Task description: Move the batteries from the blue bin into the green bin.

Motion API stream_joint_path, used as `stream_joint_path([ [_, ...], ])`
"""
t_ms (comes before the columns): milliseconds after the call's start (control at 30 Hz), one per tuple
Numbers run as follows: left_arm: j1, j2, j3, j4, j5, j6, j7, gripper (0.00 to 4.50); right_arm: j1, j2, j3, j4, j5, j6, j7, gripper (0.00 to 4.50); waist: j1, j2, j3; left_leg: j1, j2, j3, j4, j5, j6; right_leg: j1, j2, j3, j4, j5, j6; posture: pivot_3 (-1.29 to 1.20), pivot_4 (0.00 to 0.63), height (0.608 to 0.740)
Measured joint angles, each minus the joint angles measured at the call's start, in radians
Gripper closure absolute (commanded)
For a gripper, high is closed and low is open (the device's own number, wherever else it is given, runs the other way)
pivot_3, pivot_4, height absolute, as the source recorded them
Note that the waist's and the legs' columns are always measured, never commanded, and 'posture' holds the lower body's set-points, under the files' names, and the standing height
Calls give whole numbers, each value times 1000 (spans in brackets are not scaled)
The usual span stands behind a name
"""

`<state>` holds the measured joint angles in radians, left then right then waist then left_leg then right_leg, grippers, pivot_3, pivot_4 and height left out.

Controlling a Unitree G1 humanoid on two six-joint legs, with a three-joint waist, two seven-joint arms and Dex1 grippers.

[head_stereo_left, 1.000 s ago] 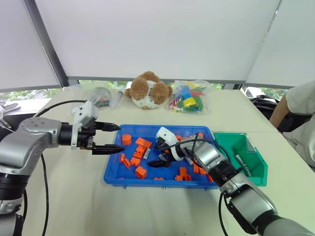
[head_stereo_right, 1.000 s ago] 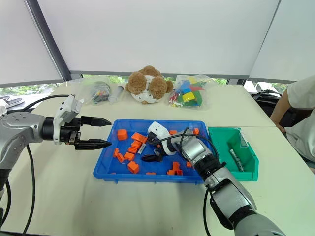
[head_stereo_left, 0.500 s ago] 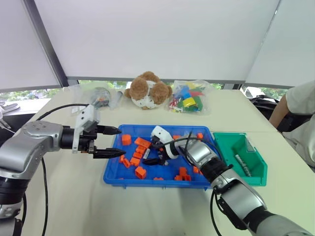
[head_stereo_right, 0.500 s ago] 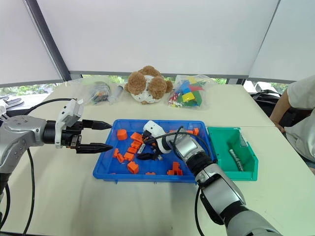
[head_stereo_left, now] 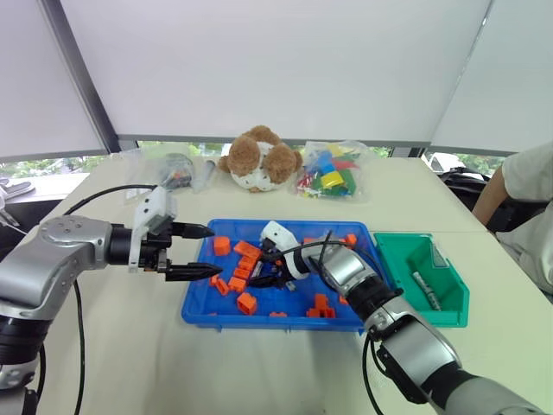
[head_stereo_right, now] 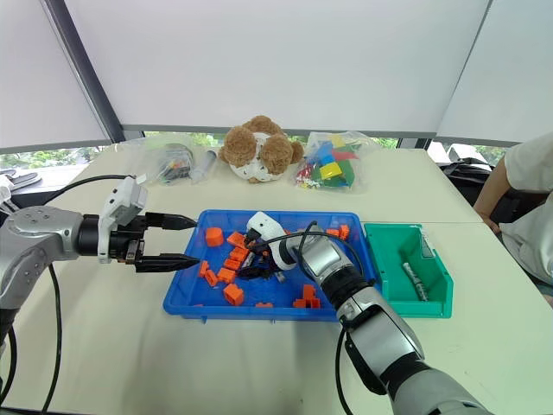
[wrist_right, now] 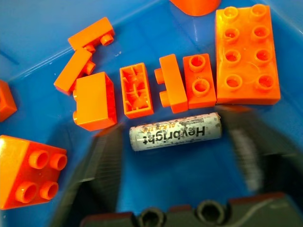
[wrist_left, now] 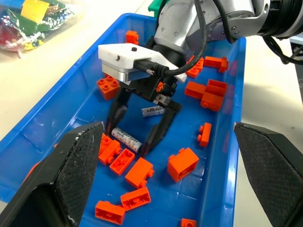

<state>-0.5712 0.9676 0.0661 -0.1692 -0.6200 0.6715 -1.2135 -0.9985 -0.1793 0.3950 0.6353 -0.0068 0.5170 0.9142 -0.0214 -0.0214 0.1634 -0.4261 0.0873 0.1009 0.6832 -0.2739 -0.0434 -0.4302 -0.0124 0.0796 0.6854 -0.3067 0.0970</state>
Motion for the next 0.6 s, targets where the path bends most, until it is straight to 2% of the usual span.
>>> stream_joint_path([
  [200, -2, 0, -1, 1, 0, -1, 0, 0, 3, -16, -9, -54, -8, 77, -4, 2312, 1, 0, 0, 0, 0, 0, 0, 0, 0, 0, 0, 0, 0, 0, 0, 0, 150, 733],
  [267, -8, -6, -3, 1, 0, -1, 0, 0, 27, -61, -30, -153, 7, 141, 0, 2312, 5, 0, 0, 0, 0, 0, 0, 0, 0, 0, 0, 0, 0, 0, 0, 0, 150, 733],
  [367, -13, -17, -6, 1, 0, -1, 0, 0, 67, -188, -142, -417, 71, 301, 3, 2312, 13, 1, 0, -2, -1, 0, 0, 0, 0, 0, -1, 0, -1, 0, 0, 0, 150, 733],
  [467, -15, -27, -9, 2, 0, -1, -2, 0, 71, -352, -308, -658, 132, 444, -7, 2312, 12, 0, 0, -1, -1, 0, 0, -3, 4, 0, -1, -1, -1, 0, 0, 0, 150, 733],
  [600, -25, -45, -19, 4, 0, -1, -6, 0, 172, -544, -434, -793, 158, 531, -22, 2312, 8, 0, 0, 0, -1, 0, 0, -3, 5, 1, -1, 0, -2, 0, 0, 0, 150, 733],
])
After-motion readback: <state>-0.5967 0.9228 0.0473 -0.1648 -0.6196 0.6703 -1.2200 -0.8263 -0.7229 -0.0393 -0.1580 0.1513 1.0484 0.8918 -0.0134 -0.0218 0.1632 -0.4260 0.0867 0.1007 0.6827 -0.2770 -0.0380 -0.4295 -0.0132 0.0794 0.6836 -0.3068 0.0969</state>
